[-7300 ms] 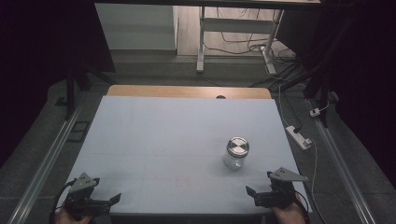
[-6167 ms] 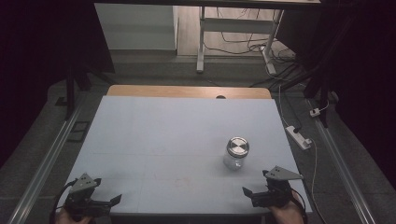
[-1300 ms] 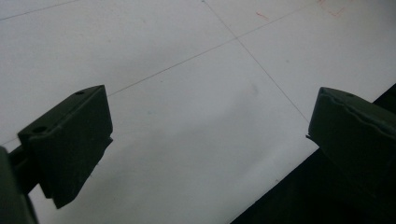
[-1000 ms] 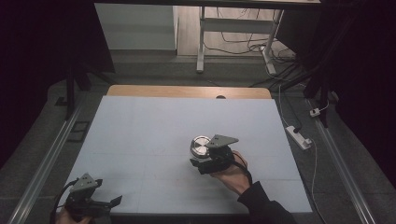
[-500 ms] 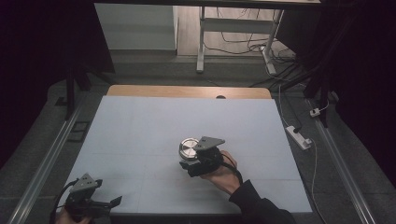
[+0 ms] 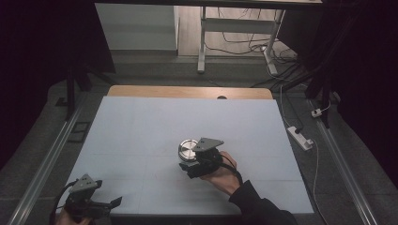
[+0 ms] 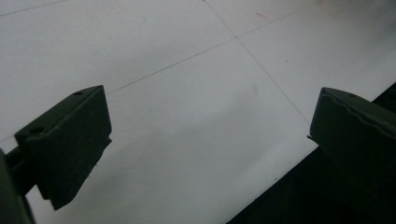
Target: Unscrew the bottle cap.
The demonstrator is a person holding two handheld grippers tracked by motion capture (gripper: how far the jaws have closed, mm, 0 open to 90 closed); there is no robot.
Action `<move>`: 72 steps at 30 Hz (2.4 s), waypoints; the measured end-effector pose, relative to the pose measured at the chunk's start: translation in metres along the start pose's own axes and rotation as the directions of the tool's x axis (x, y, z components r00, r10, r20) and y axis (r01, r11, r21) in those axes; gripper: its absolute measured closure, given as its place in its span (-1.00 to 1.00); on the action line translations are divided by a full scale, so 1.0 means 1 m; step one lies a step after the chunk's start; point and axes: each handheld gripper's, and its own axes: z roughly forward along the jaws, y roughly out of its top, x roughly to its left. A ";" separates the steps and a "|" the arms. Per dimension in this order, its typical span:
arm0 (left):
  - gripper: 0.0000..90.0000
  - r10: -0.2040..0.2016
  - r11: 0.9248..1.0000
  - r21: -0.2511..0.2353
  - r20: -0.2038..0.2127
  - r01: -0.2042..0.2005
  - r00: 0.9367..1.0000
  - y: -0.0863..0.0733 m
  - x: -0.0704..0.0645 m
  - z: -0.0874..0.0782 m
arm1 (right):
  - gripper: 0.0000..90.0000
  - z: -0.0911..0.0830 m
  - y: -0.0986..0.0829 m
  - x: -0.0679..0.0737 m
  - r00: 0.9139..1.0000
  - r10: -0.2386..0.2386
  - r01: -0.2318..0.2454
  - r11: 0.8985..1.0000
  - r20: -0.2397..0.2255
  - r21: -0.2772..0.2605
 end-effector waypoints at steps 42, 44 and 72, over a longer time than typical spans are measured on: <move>-1.00 0.242 0.968 -0.109 0.183 -0.224 0.953 0.083 -0.024 0.027 | -0.67 -0.007 0.001 0.000 0.999 -0.014 0.014 1.000 -0.047 -0.017; -1.00 0.264 0.963 -0.110 0.184 -0.247 0.947 0.091 -0.027 0.029 | -0.67 -0.007 0.001 0.000 0.999 -0.017 0.016 1.000 -0.048 -0.016; -1.00 0.512 0.858 -0.171 0.350 -0.484 0.784 0.172 -0.052 0.073 | -0.67 -0.006 0.001 0.006 0.991 -0.053 0.052 0.999 -0.125 -0.013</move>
